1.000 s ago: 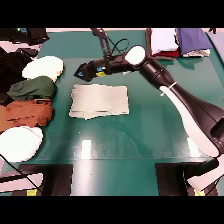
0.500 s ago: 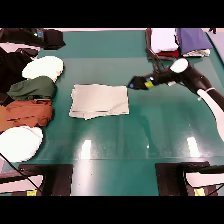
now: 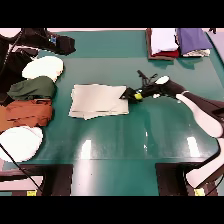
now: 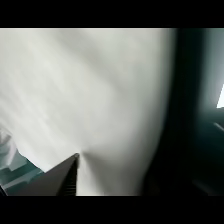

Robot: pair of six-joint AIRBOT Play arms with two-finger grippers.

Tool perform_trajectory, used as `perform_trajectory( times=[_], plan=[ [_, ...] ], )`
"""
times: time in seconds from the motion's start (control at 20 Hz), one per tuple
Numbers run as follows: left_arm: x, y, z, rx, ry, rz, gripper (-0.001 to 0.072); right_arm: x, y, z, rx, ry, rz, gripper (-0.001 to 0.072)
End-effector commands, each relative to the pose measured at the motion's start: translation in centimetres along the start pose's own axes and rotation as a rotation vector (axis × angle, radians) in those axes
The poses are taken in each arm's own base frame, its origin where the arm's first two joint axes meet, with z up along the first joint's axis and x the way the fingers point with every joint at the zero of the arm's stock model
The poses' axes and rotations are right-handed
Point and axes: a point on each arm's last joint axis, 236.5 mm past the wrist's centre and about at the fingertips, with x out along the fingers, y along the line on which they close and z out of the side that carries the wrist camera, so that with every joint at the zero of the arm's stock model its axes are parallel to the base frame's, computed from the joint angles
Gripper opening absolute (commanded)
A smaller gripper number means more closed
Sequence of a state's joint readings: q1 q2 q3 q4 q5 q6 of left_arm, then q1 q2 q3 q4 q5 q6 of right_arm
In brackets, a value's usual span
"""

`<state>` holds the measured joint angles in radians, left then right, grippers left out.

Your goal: Fold the shirts.

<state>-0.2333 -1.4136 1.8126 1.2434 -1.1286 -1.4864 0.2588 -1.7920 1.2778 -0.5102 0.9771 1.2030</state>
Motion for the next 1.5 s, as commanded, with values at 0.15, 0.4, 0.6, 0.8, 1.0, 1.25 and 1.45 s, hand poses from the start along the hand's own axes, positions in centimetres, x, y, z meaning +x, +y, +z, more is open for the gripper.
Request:
perform_trajectory(
  times=[0.15,0.4,0.6,0.8,1.0,1.25,1.45],
  plan=[
    [0.1,-1.0,0.0,-0.016,-0.002,-0.038,0.0028,4.5,4.7,2.1,-0.143,0.0,0.06,0.0014],
    [0.9,-4.7,-0.9,0.068,0.024,-0.067,0.0027,-5.9,2.9,6.8,-0.231,-0.182,-0.071,0.0013],
    [1.2,-7.6,-1.3,0.106,0.023,-0.11,0.0028,-20.6,-4.0,7.6,-0.128,-0.405,-0.229,0.0013],
    [1.2,-7.8,-1.1,0.096,0.016,-0.113,0.0028,-36.1,-13.2,3.5,0.056,-0.648,-0.456,0.0013],
    [1.2,-7.8,-0.6,0.068,-0.002,-0.114,0.0028,-46.9,-21.3,-3.8,0.342,-0.895,-0.584,0.0013],
    [1.2,-7.8,-0.6,0.068,-0.001,-0.114,0.0028,-48.5,-26.5,-10.9,0.547,-0.932,-0.654,0.0013],
    [1.2,-7.8,-0.6,0.069,-0.002,-0.114,0.0028,-44.9,-26.9,-13.7,0.579,-0.82,-0.717,0.0013]
  ],
)
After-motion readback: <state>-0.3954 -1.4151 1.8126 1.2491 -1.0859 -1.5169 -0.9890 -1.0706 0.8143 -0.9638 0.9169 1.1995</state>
